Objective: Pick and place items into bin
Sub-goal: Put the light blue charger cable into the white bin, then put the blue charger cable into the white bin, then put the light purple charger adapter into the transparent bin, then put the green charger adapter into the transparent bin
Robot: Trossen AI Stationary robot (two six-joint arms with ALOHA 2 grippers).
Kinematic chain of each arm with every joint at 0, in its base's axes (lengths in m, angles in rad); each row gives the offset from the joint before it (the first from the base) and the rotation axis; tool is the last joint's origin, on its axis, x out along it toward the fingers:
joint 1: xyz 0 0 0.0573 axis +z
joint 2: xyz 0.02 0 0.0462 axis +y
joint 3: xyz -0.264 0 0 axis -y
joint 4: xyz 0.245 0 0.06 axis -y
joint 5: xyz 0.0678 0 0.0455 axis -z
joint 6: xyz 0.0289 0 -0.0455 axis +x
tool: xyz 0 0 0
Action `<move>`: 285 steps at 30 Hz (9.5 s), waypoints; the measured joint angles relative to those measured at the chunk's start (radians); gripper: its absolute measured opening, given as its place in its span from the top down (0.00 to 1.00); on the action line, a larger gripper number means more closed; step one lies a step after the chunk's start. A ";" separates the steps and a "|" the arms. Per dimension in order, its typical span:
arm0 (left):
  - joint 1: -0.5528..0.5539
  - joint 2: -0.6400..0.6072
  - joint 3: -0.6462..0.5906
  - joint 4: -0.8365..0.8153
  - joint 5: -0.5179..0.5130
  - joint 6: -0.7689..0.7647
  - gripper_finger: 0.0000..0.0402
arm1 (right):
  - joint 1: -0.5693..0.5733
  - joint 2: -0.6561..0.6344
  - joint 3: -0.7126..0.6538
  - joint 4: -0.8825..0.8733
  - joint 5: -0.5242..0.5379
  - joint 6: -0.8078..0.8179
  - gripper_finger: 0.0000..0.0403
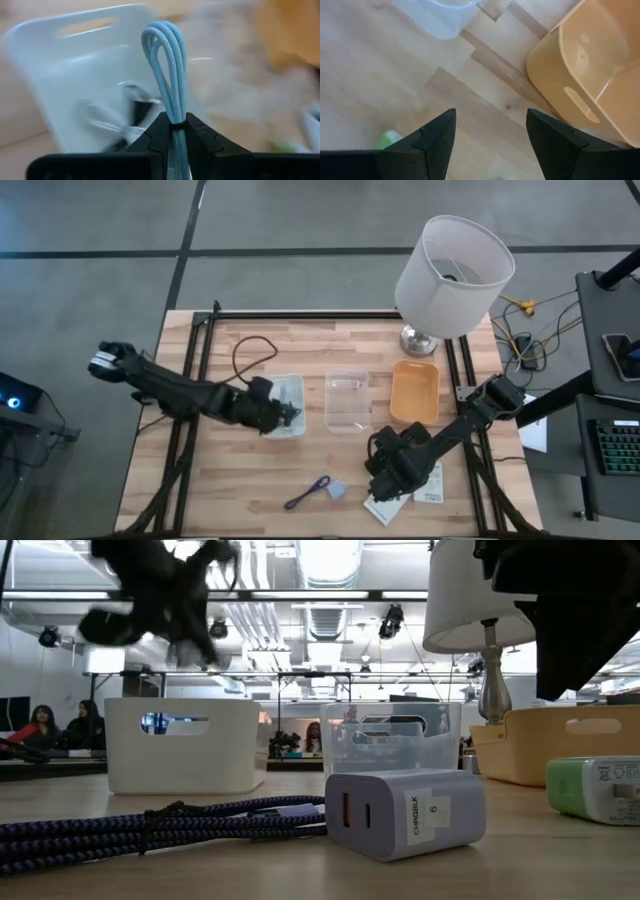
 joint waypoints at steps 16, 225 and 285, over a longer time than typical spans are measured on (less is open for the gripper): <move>0.010 -0.052 -0.064 0.306 0.221 0.457 0.51 | 0.000 0.000 -0.001 0.000 -0.005 -0.029 0.43; -0.364 -0.284 -0.162 0.026 0.002 0.435 0.45 | -0.106 0.467 0.565 0.301 -0.357 -1.459 0.48; -0.363 -0.284 -0.162 0.043 -0.063 0.441 0.45 | -0.330 -0.011 0.228 -0.048 -0.637 -0.361 0.25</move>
